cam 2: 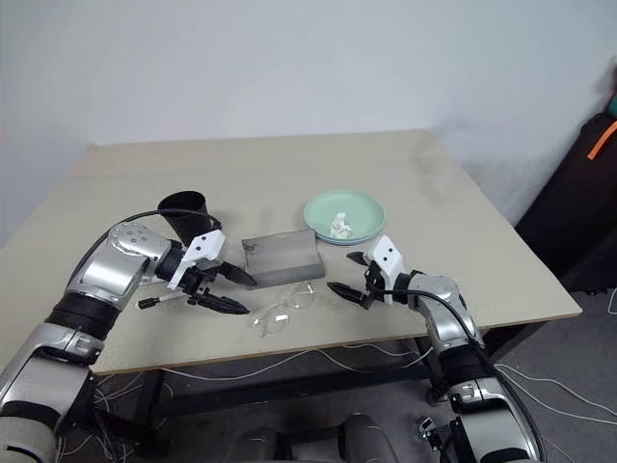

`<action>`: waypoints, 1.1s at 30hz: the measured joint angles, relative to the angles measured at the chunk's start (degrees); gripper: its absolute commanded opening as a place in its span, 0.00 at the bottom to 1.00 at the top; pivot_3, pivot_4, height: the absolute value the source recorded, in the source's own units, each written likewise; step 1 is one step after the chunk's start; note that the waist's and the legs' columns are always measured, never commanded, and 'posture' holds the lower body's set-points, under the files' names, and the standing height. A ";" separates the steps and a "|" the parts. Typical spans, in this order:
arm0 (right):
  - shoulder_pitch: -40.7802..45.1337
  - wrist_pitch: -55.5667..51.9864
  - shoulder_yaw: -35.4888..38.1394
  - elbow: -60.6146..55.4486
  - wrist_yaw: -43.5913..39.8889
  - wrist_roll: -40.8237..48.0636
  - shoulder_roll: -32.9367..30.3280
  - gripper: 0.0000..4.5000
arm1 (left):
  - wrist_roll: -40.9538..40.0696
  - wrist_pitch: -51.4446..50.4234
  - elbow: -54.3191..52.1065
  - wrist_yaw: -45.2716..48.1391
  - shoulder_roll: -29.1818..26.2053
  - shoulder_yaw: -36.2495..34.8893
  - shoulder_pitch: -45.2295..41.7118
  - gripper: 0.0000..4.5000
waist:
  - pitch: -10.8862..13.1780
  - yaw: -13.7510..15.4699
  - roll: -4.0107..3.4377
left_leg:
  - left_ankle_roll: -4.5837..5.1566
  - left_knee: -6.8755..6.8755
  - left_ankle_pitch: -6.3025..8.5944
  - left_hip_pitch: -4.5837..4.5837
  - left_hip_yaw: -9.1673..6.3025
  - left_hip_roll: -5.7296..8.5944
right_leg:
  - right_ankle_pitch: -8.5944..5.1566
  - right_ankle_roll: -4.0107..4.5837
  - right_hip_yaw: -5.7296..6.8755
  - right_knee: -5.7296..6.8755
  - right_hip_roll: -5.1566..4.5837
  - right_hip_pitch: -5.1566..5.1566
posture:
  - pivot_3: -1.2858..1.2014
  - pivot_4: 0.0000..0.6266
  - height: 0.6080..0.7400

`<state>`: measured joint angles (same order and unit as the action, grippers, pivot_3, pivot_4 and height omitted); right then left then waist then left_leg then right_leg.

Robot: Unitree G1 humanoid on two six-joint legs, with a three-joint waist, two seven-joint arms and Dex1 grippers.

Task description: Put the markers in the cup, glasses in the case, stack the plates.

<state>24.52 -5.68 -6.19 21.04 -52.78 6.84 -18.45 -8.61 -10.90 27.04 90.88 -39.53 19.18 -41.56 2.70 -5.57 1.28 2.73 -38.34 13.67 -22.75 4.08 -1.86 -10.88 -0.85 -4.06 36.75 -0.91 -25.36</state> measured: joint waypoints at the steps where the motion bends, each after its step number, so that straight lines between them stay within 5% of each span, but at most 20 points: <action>1: -0.46 0.10 0.00 -0.38 0.51 0.00 0.29 0.99 | 0.18 -0.71 0.70 -0.23 0.91 0.00 -0.73 0.69 | 0.00 -0.01 0.00 | 0.00 -0.01 0.00 0.00 0.00 0.01 | 0.00 -0.01 -0.01 0.01 0.00 0.00 | 0.52 0.00 1.00; 33: -2.98 1.65 -0.22 -1.61 6.00 -0.02 1.84 0.99 | 0.76 -24.99 -0.22 -9.31 9.78 0.10 1.10 0.69 | -0.01 -0.07 0.02 | 0.01 -0.08 0.00 0.04 -0.03 0.01 | 0.00 -0.02 -0.06 0.06 0.04 0.05 | 0.52 0.00 1.00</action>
<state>21.55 -4.03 -6.41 19.42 -46.78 6.82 -16.61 -7.85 -35.89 26.83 81.57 -29.76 19.28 -40.46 2.69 -5.64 1.30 2.74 -38.41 13.66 -22.71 4.05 -1.85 -10.87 -0.87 -4.12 36.81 -0.87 -25.31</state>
